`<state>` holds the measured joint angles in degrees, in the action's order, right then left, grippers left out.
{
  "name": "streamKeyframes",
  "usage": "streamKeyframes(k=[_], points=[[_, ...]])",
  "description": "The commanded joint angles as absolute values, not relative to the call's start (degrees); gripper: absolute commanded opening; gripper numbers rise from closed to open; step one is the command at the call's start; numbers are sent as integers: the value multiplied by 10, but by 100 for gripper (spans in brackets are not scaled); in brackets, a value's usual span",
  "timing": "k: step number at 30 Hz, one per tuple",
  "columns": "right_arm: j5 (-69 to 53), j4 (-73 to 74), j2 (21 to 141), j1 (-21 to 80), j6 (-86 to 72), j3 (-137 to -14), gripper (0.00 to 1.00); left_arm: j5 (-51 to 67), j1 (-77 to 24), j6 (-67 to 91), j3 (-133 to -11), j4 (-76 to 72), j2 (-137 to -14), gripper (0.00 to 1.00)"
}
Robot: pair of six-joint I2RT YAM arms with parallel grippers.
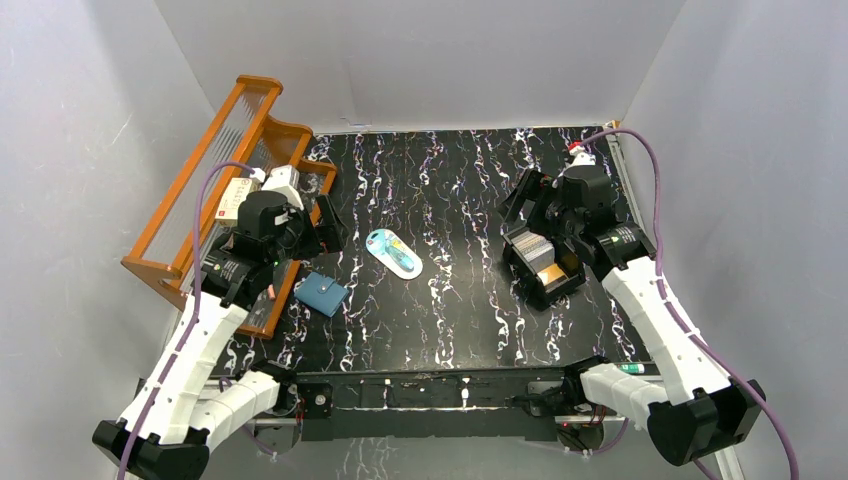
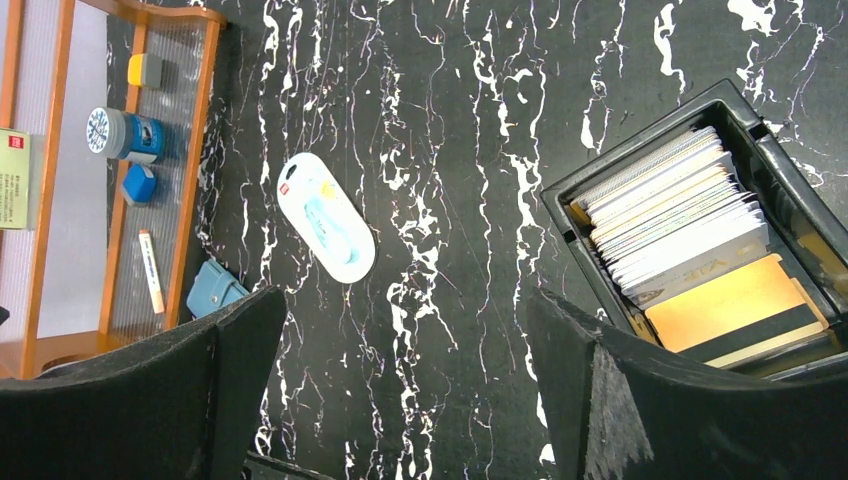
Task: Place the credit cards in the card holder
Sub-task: Move the card holder to the center of the board.
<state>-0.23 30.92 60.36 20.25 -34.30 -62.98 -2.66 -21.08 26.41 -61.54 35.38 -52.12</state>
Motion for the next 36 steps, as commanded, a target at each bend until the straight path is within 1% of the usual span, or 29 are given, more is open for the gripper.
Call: streamKeyframes(k=[1,9,12,15,16,17,20,23,24,26,28,29,33,36], points=[[-11,275,583,200,-342,-622,98,-53,-206,273,-616,365,-511,99],[-20,276,582,199,-330,-620,98,-138,-206,310,-583,362,-493,98],[-22,275,581,199,-329,-618,98,-146,-206,333,-575,377,-505,93],[-26,274,580,199,-329,-617,98,-176,-206,399,-569,414,-530,86],[-28,273,580,199,-329,-616,98,-182,-206,429,-566,423,-538,82],[-29,271,579,199,-329,-615,98,-183,-206,451,-555,426,-549,77],[-33,263,577,199,-329,-613,98,-197,-206,514,-522,430,-568,54],[-37,261,577,199,-329,-615,98,-208,-206,557,-491,431,-583,41],[-38,262,577,200,-328,-617,98,-208,-206,561,-481,428,-588,38],[-39,267,577,199,-323,-622,98,-206,-206,564,-463,418,-594,38],[-39,269,572,200,-319,-624,98,-206,-206,557,-445,403,-600,44],[-38,269,568,200,-317,-623,98,-207,-206,552,-433,391,-603,45],[-44,248,545,200,-317,-606,98,-207,-205,490,-394,319,-621,48],[-60,236,536,199,-317,-595,98,-217,-206,456,-395,285,-652,50]])
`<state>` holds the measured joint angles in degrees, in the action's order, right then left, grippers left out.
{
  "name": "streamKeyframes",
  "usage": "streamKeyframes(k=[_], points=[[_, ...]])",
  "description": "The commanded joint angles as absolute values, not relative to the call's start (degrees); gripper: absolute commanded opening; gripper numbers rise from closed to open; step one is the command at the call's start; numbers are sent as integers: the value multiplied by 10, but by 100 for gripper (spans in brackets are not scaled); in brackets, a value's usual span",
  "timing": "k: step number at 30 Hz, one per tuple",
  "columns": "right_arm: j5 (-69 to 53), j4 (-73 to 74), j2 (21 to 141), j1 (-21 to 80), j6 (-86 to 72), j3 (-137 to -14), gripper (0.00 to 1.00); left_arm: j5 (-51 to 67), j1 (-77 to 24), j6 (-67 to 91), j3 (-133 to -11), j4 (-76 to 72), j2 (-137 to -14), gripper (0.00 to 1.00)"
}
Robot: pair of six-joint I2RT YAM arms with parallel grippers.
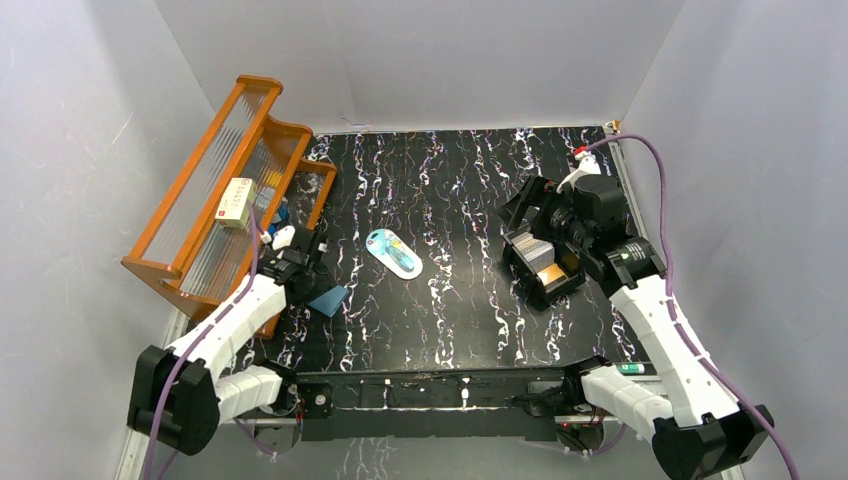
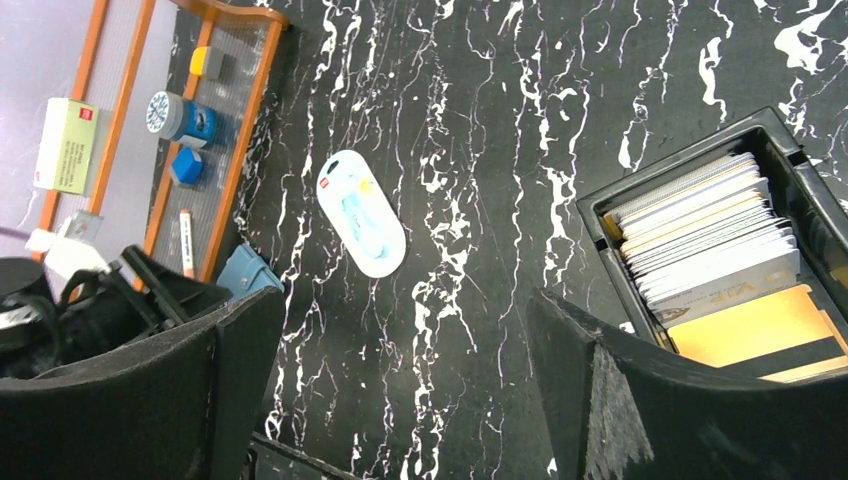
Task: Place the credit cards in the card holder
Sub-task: Move the card holder to the center of the board.
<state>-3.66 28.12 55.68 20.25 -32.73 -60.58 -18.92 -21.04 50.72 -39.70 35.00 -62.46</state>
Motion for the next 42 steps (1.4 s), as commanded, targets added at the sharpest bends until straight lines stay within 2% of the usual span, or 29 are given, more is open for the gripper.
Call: streamKeyframes(k=[1,7,16,21,29,33,39,42], points=[[-63,235,536,200,-318,-595,98,-213,-206,441,-400,273,-665,51],[-75,241,543,200,-318,-597,98,-175,-206,394,-419,215,-736,55],[-59,261,543,199,-306,-610,98,-72,-217,374,-395,147,-761,53],[-60,272,552,199,-297,-620,98,-15,-267,386,-370,101,-752,49],[-79,275,543,200,-305,-619,96,4,-371,444,-376,74,-744,48],[-105,277,550,200,-335,-610,88,15,-392,449,-395,88,-711,48],[-128,280,582,216,-386,-582,61,-55,-386,434,-435,176,-653,53],[-99,275,598,255,-413,-572,54,-51,-368,426,-445,213,-661,54]])
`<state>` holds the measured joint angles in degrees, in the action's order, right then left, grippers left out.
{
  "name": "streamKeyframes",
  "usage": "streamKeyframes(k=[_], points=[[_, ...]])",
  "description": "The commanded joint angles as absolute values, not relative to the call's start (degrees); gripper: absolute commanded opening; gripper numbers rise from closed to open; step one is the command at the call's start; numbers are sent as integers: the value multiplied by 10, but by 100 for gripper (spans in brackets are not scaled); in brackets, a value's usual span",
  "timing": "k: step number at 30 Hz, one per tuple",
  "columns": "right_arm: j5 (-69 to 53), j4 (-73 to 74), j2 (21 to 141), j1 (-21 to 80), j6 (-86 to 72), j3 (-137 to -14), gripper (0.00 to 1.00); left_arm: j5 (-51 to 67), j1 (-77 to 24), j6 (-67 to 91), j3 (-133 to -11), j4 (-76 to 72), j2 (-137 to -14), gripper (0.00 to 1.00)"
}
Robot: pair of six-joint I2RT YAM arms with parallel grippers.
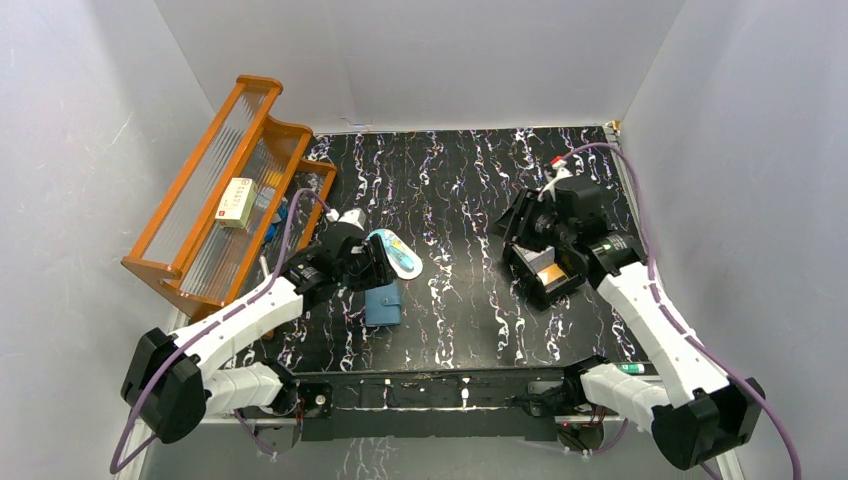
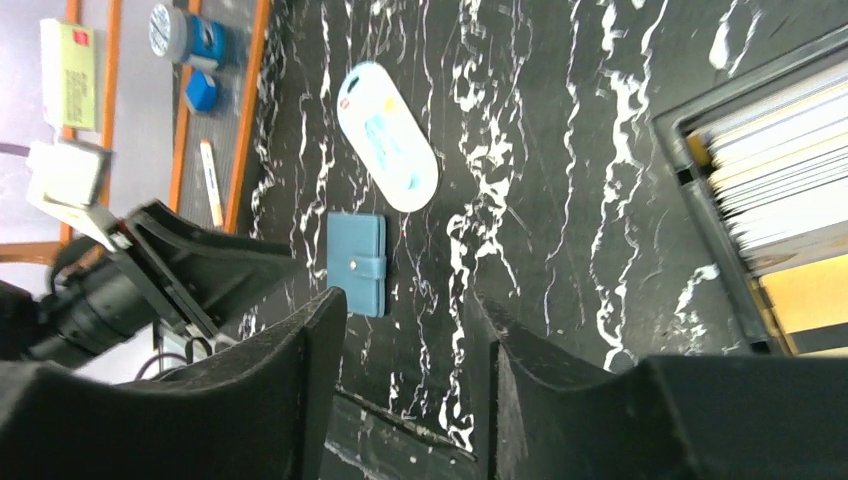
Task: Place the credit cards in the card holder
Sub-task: Move the card holder to the center of the board.
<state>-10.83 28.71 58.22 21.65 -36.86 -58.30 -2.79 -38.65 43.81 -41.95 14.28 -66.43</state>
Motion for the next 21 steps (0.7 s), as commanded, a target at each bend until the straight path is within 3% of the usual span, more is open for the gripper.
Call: streamKeyframes(k=[1,14,21], points=[[-82,278,606,272,-421,-573,53,-38,-359,425,-445,217,-664,54],[57,279,779,504,-485,-623,48,186,-219,409,-401,200,-636,52],[87,255,866,558,-513,-651,46,171,-216,345,-445,256,-591,53]])
